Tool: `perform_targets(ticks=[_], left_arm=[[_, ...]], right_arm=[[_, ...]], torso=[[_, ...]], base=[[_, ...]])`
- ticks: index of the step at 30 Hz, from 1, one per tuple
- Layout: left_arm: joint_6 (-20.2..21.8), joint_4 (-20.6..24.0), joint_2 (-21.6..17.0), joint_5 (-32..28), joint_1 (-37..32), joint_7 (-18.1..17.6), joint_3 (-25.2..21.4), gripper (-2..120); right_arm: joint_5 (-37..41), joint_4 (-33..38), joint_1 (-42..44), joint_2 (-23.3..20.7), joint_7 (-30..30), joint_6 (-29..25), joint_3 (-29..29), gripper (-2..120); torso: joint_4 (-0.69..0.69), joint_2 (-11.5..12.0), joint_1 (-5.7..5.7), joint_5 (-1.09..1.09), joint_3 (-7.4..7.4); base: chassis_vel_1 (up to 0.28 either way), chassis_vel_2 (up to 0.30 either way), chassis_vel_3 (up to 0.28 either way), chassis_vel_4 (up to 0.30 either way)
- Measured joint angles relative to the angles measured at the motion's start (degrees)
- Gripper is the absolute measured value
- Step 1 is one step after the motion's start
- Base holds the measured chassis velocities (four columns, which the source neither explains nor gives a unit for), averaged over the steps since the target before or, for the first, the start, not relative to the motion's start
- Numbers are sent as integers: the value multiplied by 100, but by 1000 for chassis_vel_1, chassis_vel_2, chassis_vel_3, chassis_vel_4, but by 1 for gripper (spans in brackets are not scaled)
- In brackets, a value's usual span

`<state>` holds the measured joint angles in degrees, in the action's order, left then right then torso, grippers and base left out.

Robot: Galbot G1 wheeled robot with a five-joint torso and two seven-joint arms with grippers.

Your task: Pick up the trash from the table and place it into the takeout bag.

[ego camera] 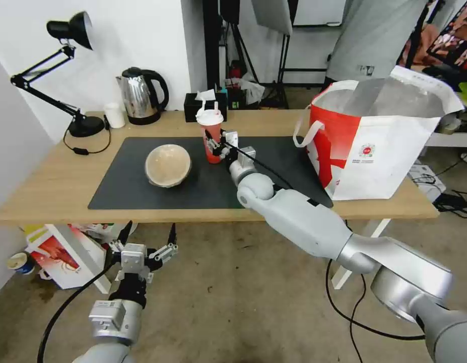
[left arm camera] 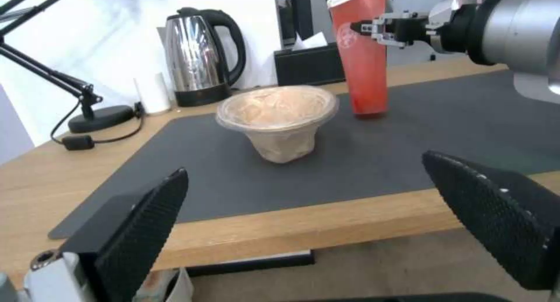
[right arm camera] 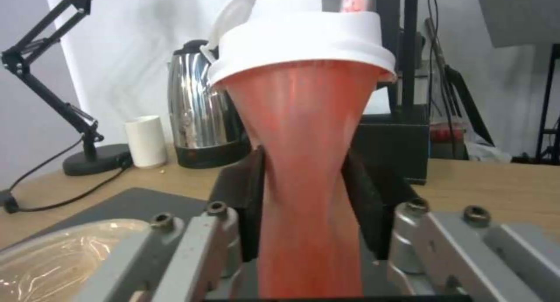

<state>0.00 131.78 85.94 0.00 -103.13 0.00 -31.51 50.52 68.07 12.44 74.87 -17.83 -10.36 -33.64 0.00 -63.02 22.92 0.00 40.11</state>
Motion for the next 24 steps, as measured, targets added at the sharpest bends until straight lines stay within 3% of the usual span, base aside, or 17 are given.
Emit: perform_targets(ticks=[11, 24], left_arm=[[0, 0, 0, 0, 0, 0, 0, 100], [0, 0, 0, 0, 0, 0, 0, 100]], right_arm=[[128, 455, 1, -346, -21, 2, -5, 9], [624, 1543, -469, -1285, -78, 19, -11, 8]], torso=[[-1, 0, 0, 1, 0], [-1, 0, 0, 1, 0]], base=[[0, 0, 0, 0], [0, 0, 0, 0]])
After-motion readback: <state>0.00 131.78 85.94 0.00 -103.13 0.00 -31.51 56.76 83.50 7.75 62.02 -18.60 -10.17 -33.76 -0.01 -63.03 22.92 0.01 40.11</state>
